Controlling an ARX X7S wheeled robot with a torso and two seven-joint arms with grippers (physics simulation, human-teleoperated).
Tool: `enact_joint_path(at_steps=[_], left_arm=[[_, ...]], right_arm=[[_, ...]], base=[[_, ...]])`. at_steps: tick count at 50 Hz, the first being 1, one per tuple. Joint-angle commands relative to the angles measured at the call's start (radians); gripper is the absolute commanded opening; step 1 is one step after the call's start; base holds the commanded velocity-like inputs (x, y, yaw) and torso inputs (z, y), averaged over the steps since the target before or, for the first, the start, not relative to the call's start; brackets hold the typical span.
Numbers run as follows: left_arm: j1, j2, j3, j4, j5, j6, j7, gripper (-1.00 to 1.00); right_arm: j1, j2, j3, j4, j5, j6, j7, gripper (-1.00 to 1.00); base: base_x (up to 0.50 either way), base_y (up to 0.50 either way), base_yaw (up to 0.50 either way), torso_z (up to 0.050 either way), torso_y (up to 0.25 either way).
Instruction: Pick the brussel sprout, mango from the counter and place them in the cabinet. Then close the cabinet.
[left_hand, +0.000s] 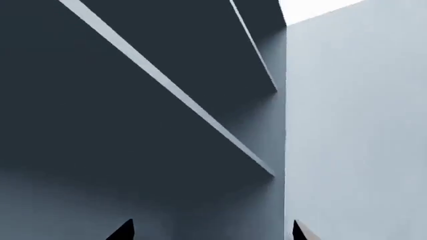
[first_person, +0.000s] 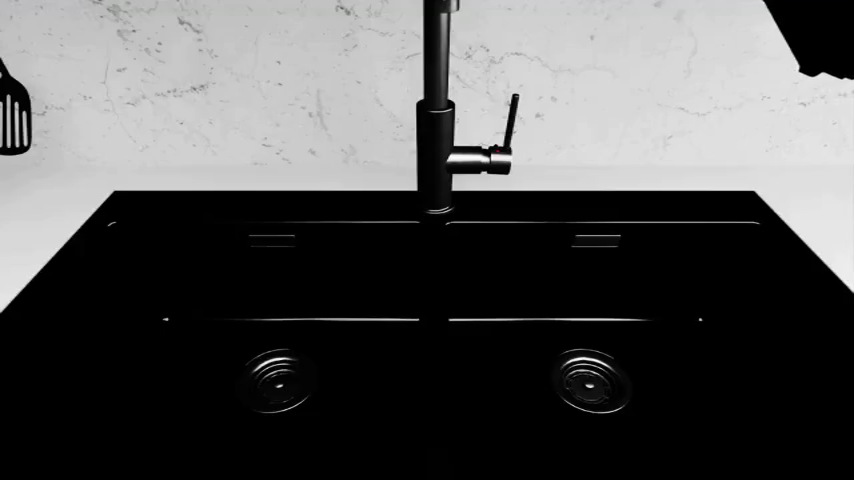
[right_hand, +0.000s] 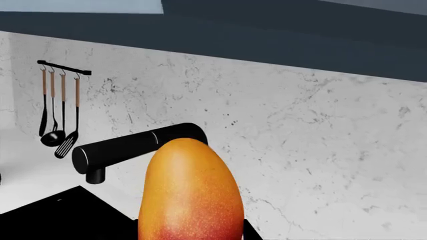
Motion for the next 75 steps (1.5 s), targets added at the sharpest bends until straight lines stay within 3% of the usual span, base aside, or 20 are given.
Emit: enact_joint_path(at_steps=[1,21,35,59,75], left_arm=[[0.105,-0.014,-0.087,0.121,-0.267,-0.051,-0.029,1.00],[0.169,-0.094,0.029,0.241,-0.469,-0.282,-0.024,1.00],[0.227,-0.126,0.076,0.269,-0.478,-0.285,-0.080,1.00],[0.431,-0.243,-0.032,0.413,-0.351,-0.208,-0.129,1.00],[0.536,-0.295,-0.082,0.453,-0.097,-0.188,-0.127,1.00]], right_arm=[[0.009,0.008,0.008,-0.003,-0.011,0.001,0.000,-1.00],[0.006,0.007,0.002,-0.002,-0.010,-0.007,0.004,-1.00],[0.013,0.010,-0.003,0.000,-0.007,-0.005,0.007,-1.00],[0.020,0.041,0.003,0.008,0.014,0.003,0.048,-1.00],[0.013,0.049,0.006,0.004,0.025,-0.004,0.056,-1.00]], base=[[0.00,0.00,0.00,0.000,0.000],[0.00,0.00,0.00,0.000,0.000],[0.00,0.00,0.00,0.000,0.001],[0.00,0.00,0.00,0.000,0.000],[0.00,0.00,0.00,0.000,0.000]])
